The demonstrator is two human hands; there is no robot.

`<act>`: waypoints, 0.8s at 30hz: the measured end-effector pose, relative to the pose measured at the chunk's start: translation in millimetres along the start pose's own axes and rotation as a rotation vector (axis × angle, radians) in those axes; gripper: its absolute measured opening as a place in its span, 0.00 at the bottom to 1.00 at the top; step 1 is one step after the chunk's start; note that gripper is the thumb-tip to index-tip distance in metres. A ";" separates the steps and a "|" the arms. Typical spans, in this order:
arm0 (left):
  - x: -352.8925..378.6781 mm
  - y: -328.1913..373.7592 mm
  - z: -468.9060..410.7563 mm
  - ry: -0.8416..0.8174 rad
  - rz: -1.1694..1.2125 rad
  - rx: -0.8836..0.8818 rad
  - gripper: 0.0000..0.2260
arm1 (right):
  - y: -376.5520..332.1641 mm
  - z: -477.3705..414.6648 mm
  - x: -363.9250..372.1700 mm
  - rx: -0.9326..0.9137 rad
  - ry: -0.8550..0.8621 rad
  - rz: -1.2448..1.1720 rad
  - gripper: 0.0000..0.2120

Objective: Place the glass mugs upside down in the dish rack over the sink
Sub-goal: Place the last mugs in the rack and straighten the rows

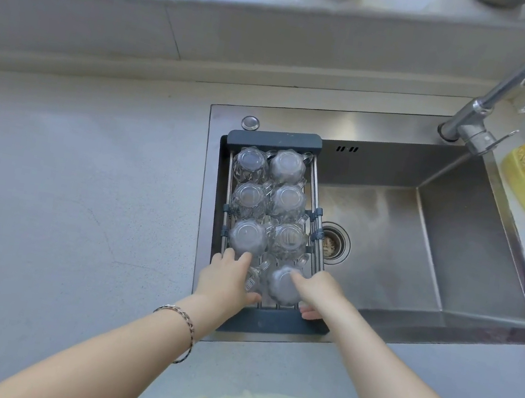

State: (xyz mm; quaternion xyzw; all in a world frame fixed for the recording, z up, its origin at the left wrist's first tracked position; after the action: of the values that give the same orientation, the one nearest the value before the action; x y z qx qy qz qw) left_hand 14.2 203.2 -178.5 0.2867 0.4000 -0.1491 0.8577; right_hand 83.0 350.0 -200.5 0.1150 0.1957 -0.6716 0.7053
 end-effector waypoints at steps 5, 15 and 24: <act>-0.5 -7.9 2.1 -0.002 -0.050 0.097 0.31 | 4.3 -1.3 7.4 -0.151 0.010 0.001 0.26; -2.3 -4.7 4.8 0.076 -0.124 0.102 0.26 | 13.4 -17.0 9.1 -0.220 -0.040 -0.066 0.27; -1.1 -4.6 4.5 0.049 -0.120 0.075 0.26 | -2.2 -6.5 3.5 -0.383 0.038 0.234 0.28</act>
State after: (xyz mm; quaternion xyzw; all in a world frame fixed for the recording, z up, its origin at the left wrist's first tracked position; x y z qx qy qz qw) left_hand 13.9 196.9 -177.0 0.2979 0.4312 -0.2080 0.8258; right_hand 80.1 349.4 -207.7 0.0136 0.3182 -0.5336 0.7835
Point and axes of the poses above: each hand's wrist, its own z-axis away from the middle knuckle, its own x-axis out of the palm, y = z × x, the point moved 6 cm from there along -z, towards the middle knuckle, and after that the axes turned 13 degrees about x, right-handed, at the moved point
